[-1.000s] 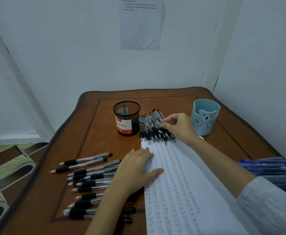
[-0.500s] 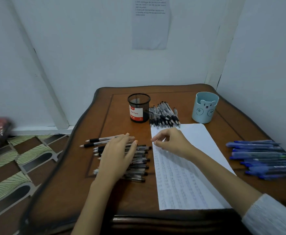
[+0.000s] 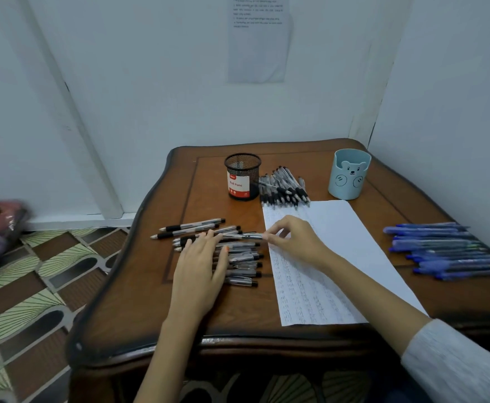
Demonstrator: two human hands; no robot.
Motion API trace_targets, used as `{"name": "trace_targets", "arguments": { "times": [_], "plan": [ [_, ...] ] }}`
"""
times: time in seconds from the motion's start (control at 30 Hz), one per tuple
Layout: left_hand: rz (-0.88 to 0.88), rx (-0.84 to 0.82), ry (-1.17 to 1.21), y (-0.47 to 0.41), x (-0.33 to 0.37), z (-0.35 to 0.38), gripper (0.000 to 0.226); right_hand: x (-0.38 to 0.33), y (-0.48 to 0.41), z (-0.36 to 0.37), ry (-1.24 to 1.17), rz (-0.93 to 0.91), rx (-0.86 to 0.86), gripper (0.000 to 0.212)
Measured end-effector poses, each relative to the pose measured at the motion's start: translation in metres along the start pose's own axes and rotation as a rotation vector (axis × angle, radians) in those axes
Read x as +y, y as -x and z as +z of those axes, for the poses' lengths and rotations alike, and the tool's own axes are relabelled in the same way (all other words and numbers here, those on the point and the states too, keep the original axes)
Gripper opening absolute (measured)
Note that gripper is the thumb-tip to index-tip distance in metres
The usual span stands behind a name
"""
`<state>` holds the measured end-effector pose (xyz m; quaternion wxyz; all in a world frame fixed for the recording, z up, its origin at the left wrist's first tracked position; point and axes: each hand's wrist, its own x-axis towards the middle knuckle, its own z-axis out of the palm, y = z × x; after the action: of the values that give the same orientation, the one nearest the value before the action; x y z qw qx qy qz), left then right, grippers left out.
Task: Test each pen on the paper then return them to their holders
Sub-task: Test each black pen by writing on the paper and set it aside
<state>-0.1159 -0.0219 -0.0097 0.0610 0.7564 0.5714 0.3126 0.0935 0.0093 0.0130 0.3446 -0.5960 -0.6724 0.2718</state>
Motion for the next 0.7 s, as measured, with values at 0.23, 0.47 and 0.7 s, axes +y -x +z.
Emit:
{"name": "trace_targets", "arguments": {
  "times": [0.23, 0.47, 0.7],
  "plan": [
    [0.030, -0.020, -0.005, -0.001, 0.004, 0.001, 0.056, 0.008, 0.007, -0.029, -0.621, 0.077, 0.307, 0.019],
    [0.147, -0.063, 0.020, -0.001, 0.034, 0.009, 0.053, 0.014, 0.009, -0.068, -1.498, 0.324, 0.334, 0.027],
    [0.298, -0.175, 0.071, -0.002, 0.074, 0.035, 0.038, 0.035, 0.025, -0.083, -1.532, 0.415, 0.315, 0.022]
  ]
}}
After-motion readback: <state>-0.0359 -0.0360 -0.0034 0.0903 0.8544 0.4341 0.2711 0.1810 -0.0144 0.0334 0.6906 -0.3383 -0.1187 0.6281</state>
